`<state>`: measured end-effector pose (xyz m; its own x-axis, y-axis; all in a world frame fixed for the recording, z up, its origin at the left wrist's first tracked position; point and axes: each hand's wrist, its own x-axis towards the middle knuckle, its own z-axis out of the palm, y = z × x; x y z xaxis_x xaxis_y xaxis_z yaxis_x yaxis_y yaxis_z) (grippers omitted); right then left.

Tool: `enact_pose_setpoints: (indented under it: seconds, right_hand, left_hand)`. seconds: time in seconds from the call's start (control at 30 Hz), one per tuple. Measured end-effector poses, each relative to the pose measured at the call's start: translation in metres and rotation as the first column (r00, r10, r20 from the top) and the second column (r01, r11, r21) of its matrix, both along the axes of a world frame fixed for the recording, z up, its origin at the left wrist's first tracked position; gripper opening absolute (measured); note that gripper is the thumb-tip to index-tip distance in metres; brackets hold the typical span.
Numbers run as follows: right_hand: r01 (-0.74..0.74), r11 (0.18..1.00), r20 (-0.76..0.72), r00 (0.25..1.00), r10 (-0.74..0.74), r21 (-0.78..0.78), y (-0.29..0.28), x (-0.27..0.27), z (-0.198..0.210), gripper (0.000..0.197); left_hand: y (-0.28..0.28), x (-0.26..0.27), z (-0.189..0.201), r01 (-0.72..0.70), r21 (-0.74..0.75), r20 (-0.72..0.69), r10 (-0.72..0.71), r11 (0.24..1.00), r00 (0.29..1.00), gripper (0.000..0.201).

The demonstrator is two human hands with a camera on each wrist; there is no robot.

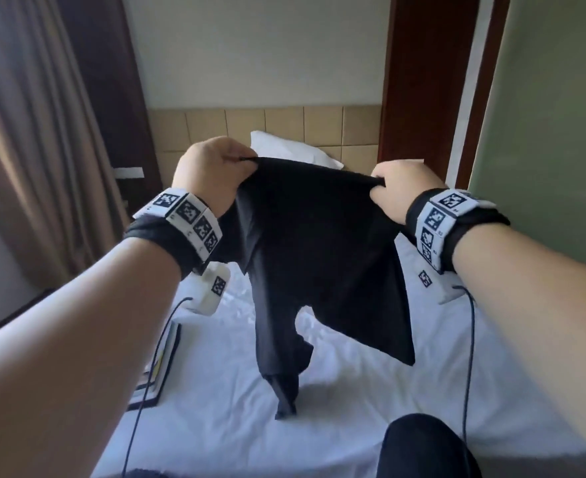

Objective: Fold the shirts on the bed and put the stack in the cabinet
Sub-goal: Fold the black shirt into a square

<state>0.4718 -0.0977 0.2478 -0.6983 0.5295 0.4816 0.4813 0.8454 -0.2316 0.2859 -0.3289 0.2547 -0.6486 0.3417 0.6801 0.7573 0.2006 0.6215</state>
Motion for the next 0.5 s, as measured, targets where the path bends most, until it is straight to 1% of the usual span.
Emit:
enact_pose_setpoints:
  seconds: [0.1, 0.23, 0.33, 0.43, 0.5]
  right_hand:
    - [0.048, 0.998, -0.085, 0.995, -0.044, 0.042, -0.021, 0.020, 0.031, 0.019]
    - [0.005, 0.999, -0.190, 0.982, 0.005, 0.051, -0.047, 0.044, 0.059, 0.018]
    - [-0.052, 0.998, -0.226, 0.973, 0.046, -0.021, -0.065, 0.056, 0.067, 0.021]
    - [-0.096, 0.991, -0.244, 0.967, 0.071, -0.092, -0.081, 0.065, 0.067, 0.023]
    - [-0.136, 0.980, -0.254, 0.962, 0.095, -0.149, -0.092, 0.071, 0.065, 0.021]
  left_hand:
    - [-0.023, 0.014, 0.012, -0.052, -0.038, -0.050, 0.050, 0.998, 0.997, 0.014]
    - [-0.050, 0.036, 0.026, -0.153, -0.130, -0.112, 0.138, 0.980, 0.984, 0.018]
    - [-0.065, 0.049, 0.033, -0.208, -0.214, -0.108, 0.188, 0.955, 0.976, 0.019]
    - [-0.077, 0.064, 0.034, -0.212, -0.345, -0.084, 0.194, 0.914, 0.977, 0.020]
    - [-0.082, 0.080, 0.032, -0.170, -0.432, -0.072, 0.153, 0.886, 0.986, 0.021]
